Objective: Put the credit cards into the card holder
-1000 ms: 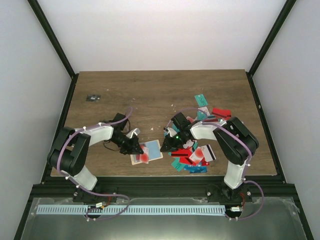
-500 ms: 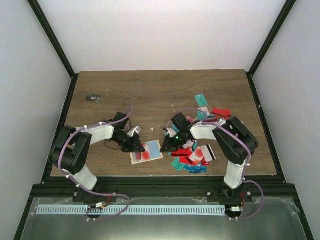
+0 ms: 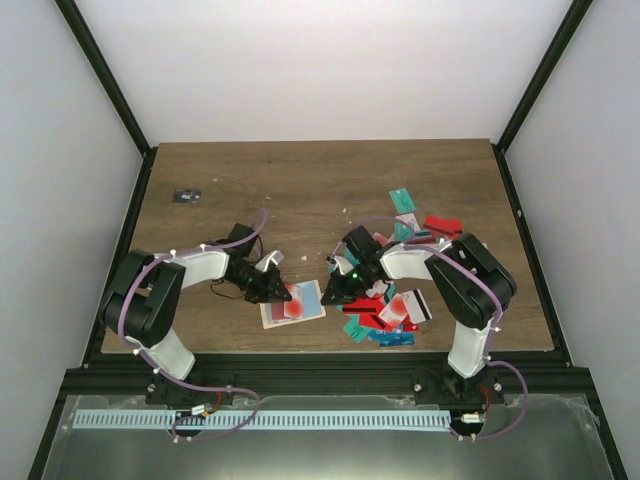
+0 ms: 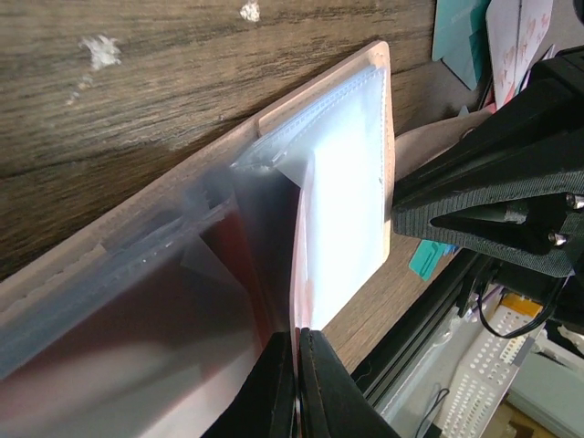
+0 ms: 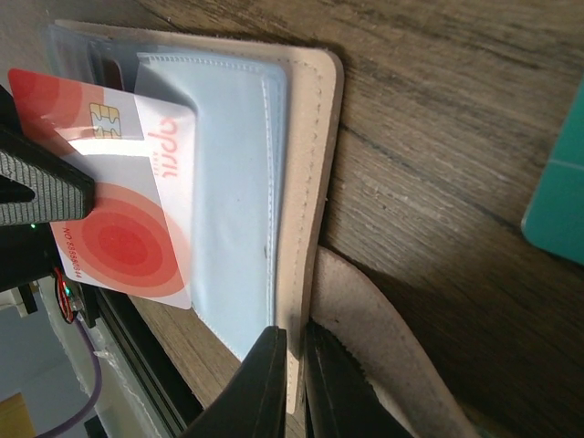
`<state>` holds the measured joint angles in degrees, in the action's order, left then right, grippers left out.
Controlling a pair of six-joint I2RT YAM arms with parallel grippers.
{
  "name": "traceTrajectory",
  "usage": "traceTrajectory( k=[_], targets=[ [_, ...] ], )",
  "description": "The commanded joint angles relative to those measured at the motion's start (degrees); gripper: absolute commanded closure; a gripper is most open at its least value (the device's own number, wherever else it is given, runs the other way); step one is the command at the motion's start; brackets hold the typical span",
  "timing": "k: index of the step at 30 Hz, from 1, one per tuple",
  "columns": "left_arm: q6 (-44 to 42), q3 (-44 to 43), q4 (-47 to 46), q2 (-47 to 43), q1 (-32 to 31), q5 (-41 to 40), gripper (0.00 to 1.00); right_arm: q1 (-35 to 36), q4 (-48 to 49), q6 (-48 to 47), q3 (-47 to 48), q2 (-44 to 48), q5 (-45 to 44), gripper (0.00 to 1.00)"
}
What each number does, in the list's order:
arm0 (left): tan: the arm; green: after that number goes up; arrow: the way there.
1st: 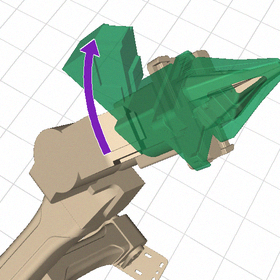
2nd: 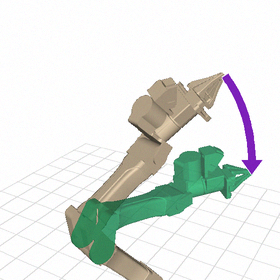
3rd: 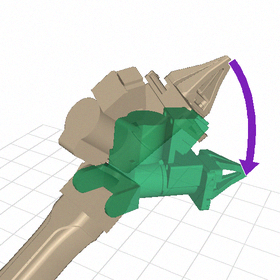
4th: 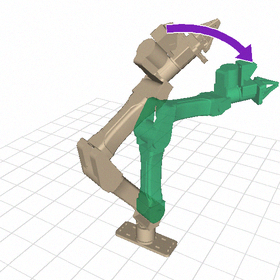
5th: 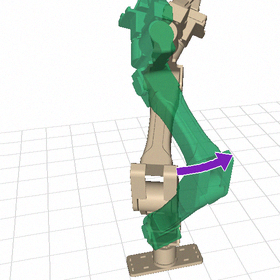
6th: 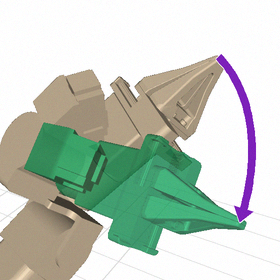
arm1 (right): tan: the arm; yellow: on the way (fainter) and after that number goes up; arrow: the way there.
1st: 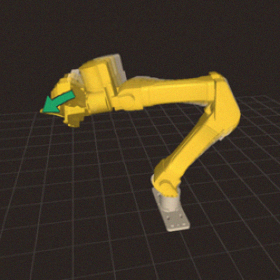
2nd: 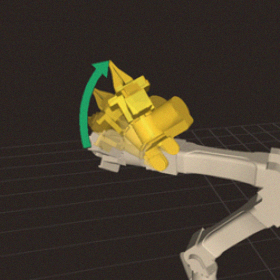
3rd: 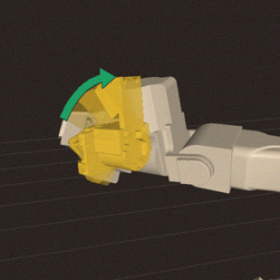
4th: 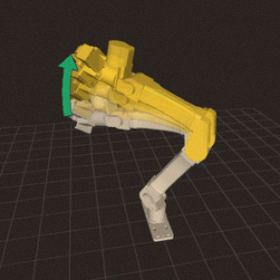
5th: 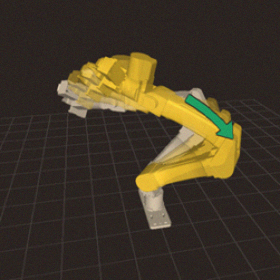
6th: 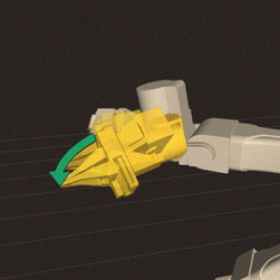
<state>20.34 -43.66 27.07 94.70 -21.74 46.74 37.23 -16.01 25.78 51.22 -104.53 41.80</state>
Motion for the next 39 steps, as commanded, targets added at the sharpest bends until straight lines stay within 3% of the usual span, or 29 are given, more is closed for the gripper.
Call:
traceTrajectory(
  k=[1, 20, 29, 39],
  targets=[
    [0.06, 0.53, -1.41, -0.32, 0.1, -1.98, 0.96, 0.47, -2.3, -1.54, -1.34, -2.01, -1.99, 0.91],
    [8.72, 5.1, -13.41, -0.64, -0.48, -2.79, 0.96, 0.47, -2.71, -2.45, -2.09, -2.53, -1.11, 0.93],
    [13.66, 9.44, -18.48, -3.63, -1.38, -6.8, 0.96, 0.47, -2.59, -2.24, -3.02, -2.26, -0.47, 0.94],
    [16.83, 11.05, -18.75, -7.83, -1.93, -16.71, 0.96, 0.47, -2.08, -1.82, -4.59, -2.06, 0.17, 0.96]
  ],
)
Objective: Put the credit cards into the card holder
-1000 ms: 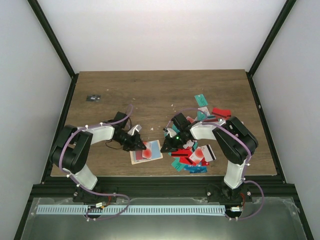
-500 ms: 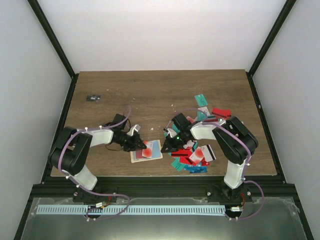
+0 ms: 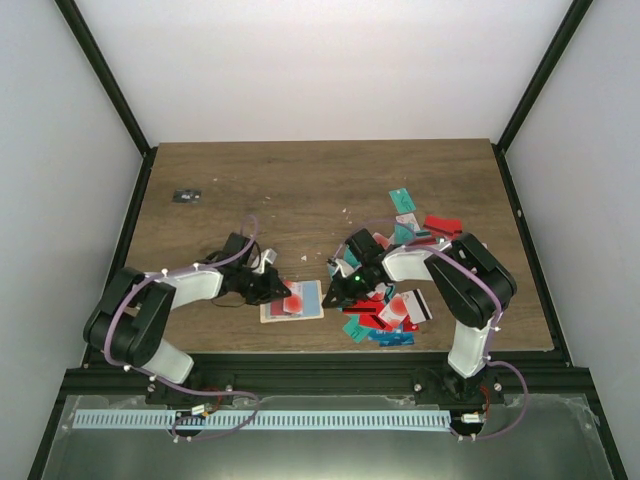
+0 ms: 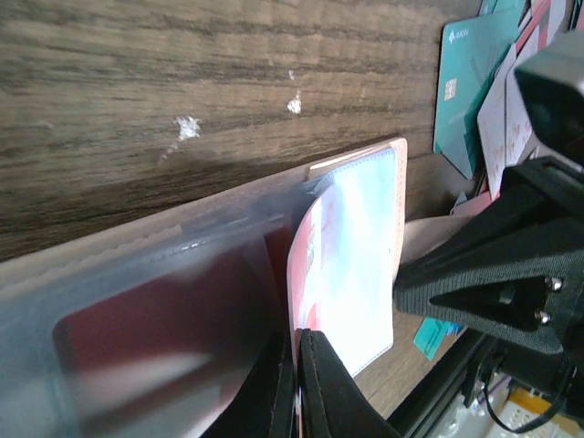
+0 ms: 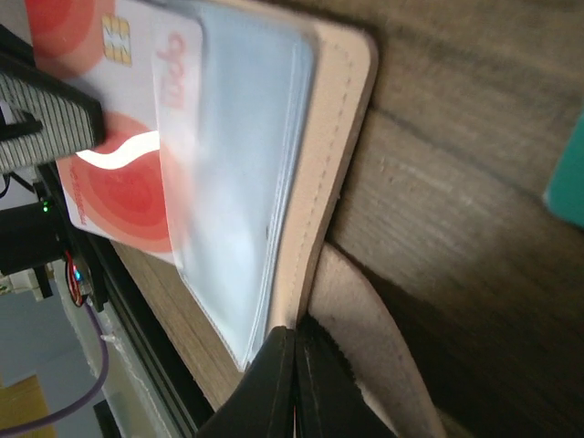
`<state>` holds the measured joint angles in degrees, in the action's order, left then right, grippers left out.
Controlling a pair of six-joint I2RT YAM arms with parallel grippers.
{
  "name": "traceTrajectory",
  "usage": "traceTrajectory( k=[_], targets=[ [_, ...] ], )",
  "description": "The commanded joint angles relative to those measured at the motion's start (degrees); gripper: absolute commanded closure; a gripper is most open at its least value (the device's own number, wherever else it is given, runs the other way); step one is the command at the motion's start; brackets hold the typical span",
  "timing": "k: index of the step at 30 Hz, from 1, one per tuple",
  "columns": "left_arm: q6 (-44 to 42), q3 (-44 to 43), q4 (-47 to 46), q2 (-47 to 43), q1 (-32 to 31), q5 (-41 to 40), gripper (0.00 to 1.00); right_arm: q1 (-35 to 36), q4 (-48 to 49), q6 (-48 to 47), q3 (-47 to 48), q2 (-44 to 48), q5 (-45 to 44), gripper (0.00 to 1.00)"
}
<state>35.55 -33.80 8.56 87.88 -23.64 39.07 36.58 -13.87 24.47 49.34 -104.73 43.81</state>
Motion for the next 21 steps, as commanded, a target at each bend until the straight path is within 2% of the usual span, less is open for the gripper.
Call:
traceTrajectory(
  k=[1, 21],
  targets=[
    [1.63, 1.19, -0.27, -1.11, -0.07, -9.57, 0.96, 1.13, -4.18, -0.59, -2.82, -1.77, -1.81, 0.96],
    [6.11, 2.51, -7.39, 2.89, -7.05, -9.19, 0.96, 1.15, -4.05, -0.72, -1.98, -2.11, -1.1, 0.97]
  ],
)
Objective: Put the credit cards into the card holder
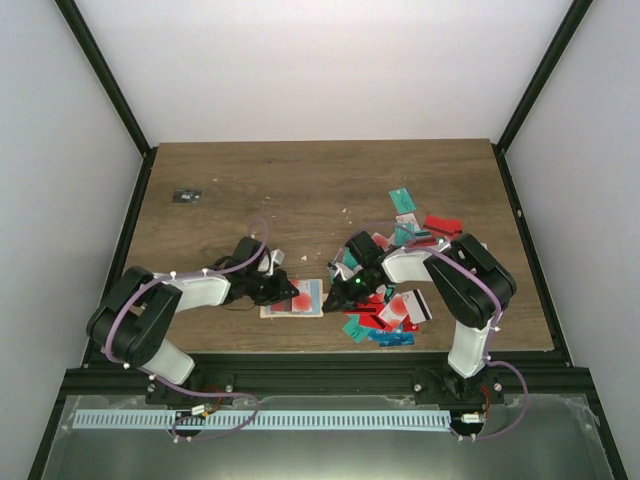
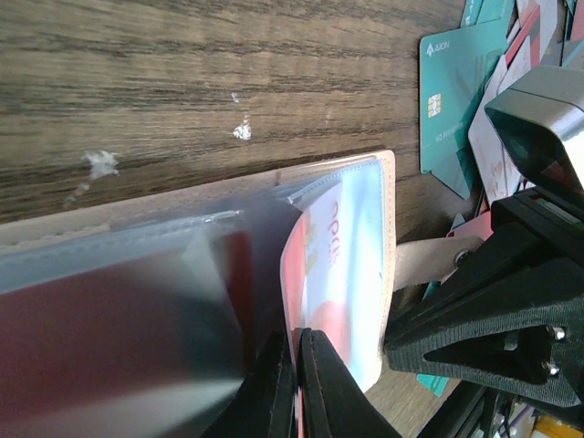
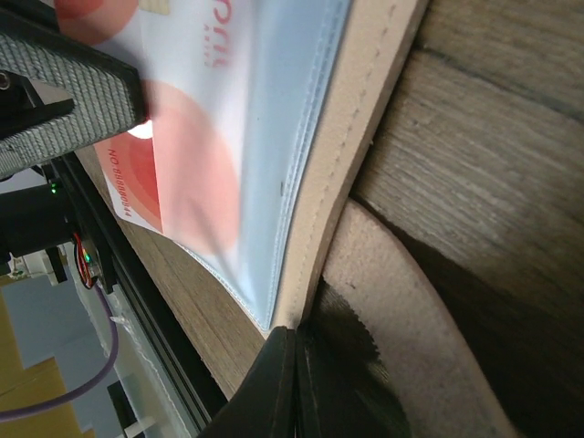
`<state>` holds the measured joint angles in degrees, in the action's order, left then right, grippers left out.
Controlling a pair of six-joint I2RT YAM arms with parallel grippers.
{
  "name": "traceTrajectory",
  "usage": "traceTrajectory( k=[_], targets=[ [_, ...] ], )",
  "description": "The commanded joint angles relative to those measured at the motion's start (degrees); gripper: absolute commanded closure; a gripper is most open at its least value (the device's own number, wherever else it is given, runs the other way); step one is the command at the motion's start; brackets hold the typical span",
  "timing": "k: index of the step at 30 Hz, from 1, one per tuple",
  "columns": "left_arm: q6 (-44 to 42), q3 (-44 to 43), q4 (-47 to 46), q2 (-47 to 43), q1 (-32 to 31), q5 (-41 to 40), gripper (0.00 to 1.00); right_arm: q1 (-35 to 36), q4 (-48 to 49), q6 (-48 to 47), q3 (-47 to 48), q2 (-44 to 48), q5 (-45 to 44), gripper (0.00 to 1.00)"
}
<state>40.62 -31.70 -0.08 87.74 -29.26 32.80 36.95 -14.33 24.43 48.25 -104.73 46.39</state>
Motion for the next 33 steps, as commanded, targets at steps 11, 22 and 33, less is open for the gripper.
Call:
traceTrajectory(
  k=[11, 22, 33],
  targets=[
    [-4.0, -3.49, 6.73, 6.0, -2.39, -4.32, 0.96, 0.76, -4.76, -1.71, 0.47, -2.47, -4.5, 0.98],
    [-12.63, -11.11, 18.93, 8.51, -2.38, -5.7, 0.96, 0.66, -9.82, -3.21, 5.19, -3.72, -10.76, 0.99],
    [-17.88, -12.39, 21.43, 12.06, -2.39, -1.23, 0.96, 0.17, -11.92, -2.24, 8.27, -5.5, -15.34, 0.99]
  ],
)
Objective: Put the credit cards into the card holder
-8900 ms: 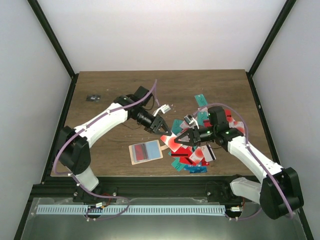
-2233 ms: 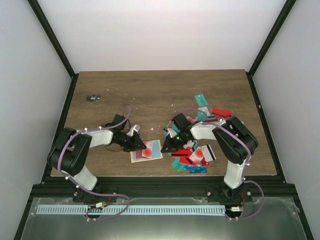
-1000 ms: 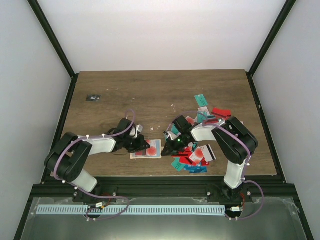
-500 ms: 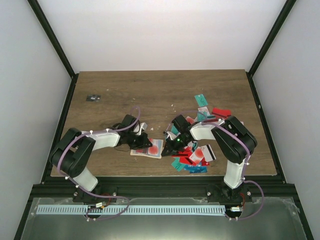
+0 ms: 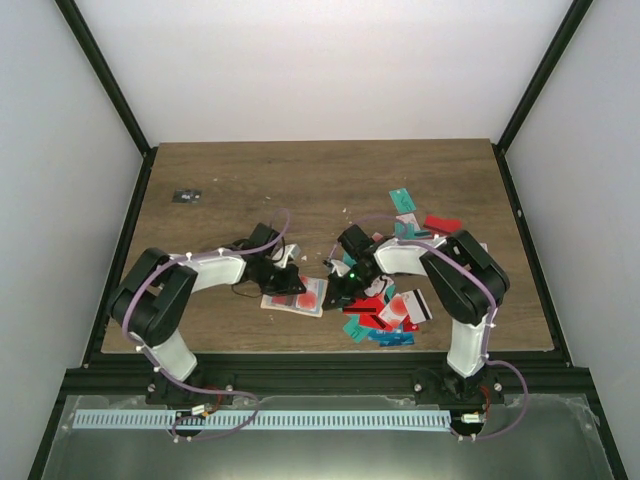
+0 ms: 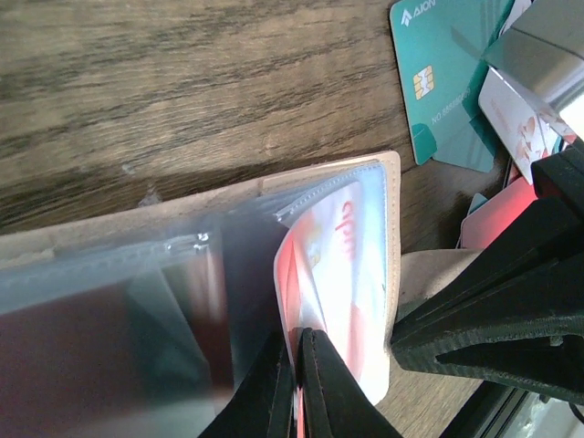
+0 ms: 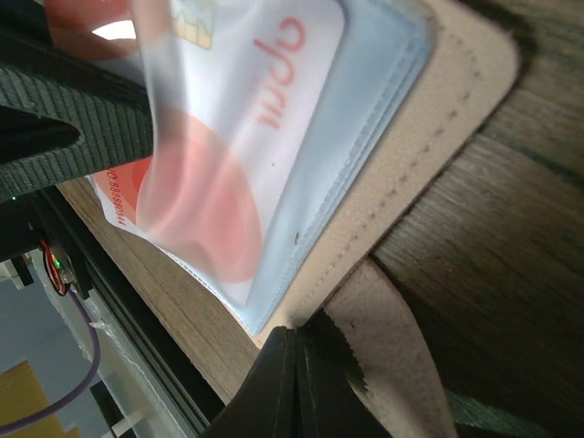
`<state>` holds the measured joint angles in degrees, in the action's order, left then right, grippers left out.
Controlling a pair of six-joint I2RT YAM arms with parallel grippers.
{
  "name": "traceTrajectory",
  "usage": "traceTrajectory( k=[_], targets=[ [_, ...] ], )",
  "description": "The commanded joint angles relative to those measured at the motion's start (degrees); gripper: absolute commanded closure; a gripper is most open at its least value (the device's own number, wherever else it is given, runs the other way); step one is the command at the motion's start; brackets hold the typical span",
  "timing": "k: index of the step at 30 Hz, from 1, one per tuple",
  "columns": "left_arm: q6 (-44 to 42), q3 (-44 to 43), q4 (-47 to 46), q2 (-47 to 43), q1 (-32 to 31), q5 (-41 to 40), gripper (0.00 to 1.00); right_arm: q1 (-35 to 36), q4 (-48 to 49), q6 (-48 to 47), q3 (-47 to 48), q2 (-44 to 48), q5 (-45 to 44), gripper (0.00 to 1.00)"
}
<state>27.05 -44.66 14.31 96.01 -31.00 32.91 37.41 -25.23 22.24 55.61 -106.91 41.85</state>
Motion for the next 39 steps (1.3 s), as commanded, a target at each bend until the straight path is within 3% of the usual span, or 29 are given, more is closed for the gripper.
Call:
traceTrajectory(
  k=[1, 10, 15, 26, 34, 39],
  targets=[
    [-4.71, 0.35, 7.25, 4.25, -0.59, -0.96, 0.96, -0.38, -1.11, 0.06, 1.23, -3.56, -11.04, 0.99],
    [-5.27, -2.29, 6.48, 7.53, -0.64, 1.52, 0.96, -0.67, -2.49, -0.71, 4.61, -5.66, -11.91, 0.99],
    [-4.04, -2.47, 5.94, 7.76, -0.64, 2.1, 0.9, -0.76, -2.86, -1.2, 5.26, -5.76, -11.9, 0.99],
    [-0.18, -3.05, 13.25, -1.92, -0.64, -1.16, 0.56, -0.93, -2.72, -1.35, 5.05, -2.69, -10.98, 0.99],
    [2.05, -4.01, 18.28, -9.73, -0.64, -1.48, 0.21, -0.9, -2.37, -0.85, 4.59, -0.09, -9.56, 0.99],
    [2.57, -5.65, 24.8, -14.85, 0.45, -9.18, 0.06, -0.88, -2.34, -0.75, 4.5, 2.57, -6.16, 0.99]
  ],
)
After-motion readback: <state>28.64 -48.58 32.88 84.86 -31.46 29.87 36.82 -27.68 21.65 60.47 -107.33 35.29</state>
